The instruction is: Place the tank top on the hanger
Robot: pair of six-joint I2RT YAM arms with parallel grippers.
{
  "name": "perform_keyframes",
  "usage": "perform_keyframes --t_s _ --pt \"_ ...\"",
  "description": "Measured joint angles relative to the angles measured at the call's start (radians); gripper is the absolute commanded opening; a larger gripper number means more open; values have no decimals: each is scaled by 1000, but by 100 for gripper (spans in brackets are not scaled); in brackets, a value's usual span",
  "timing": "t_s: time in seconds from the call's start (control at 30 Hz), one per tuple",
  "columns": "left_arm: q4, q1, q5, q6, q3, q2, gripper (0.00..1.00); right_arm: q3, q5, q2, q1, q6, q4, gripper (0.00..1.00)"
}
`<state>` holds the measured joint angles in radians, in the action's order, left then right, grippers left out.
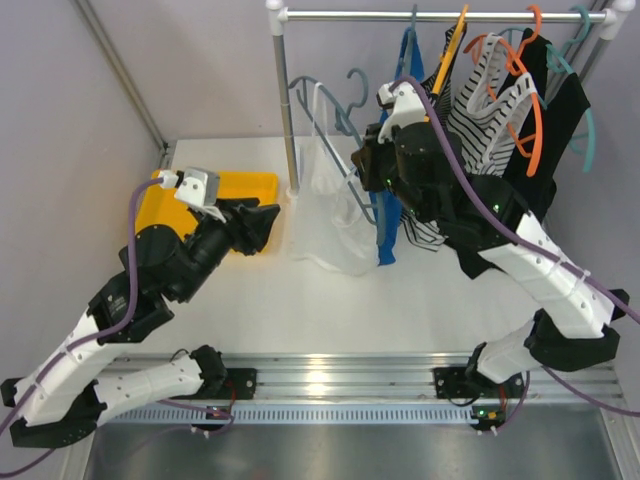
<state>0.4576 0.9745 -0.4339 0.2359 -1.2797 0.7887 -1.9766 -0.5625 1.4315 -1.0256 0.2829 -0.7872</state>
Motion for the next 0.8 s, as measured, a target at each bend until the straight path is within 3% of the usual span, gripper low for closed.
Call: perform_keyframes --t_s 0.27,0.8 --pt "35 0 15 -5 -35 -37 51 -246 -83 178 9 -87 -23 0" --pt "42 0 59 -12 -35 -87 51 -298 -108 272 164 -204 153 0"
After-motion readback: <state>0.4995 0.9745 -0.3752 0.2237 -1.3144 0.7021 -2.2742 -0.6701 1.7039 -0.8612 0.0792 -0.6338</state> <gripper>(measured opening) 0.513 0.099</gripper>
